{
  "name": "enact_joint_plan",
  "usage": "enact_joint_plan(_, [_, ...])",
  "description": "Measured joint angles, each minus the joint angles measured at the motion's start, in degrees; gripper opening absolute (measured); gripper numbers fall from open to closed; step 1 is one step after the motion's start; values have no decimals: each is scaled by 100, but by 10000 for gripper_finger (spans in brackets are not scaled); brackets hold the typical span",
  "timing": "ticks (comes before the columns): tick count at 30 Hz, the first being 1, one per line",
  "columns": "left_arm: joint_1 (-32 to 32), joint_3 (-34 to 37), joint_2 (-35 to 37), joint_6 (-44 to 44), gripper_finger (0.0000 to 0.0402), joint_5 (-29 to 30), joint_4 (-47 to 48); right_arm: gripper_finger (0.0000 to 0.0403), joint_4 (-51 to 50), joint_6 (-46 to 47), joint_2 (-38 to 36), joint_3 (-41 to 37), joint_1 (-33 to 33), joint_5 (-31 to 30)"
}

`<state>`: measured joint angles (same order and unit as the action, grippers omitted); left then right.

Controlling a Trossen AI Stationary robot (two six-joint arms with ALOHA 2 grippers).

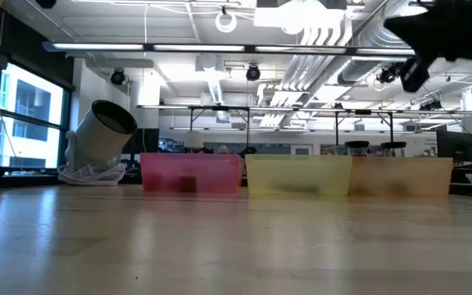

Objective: Pick & Place Office items
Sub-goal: Return to Home Position

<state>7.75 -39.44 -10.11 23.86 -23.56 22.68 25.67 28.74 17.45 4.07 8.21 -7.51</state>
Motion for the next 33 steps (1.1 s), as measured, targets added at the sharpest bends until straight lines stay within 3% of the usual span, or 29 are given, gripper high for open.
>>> enact_joint_plan(2, [0,190,2,38,4,56,-177,2,260,35,-67,-327,0,-14])
enact_joint_plan(11, [-5,1092,3,324,4,99,-1853,2,43,-23,-97,-355,0,-160])
enact_joint_plan(24, [-7,2320,2,890,4,125,-2716,2,-1419,-112,-92,-360,0,-131])
enact_joint_plan(33, [-7,2830,0,701,4,114,-3406,2,-1840,-45,-92,-364,0,-131])
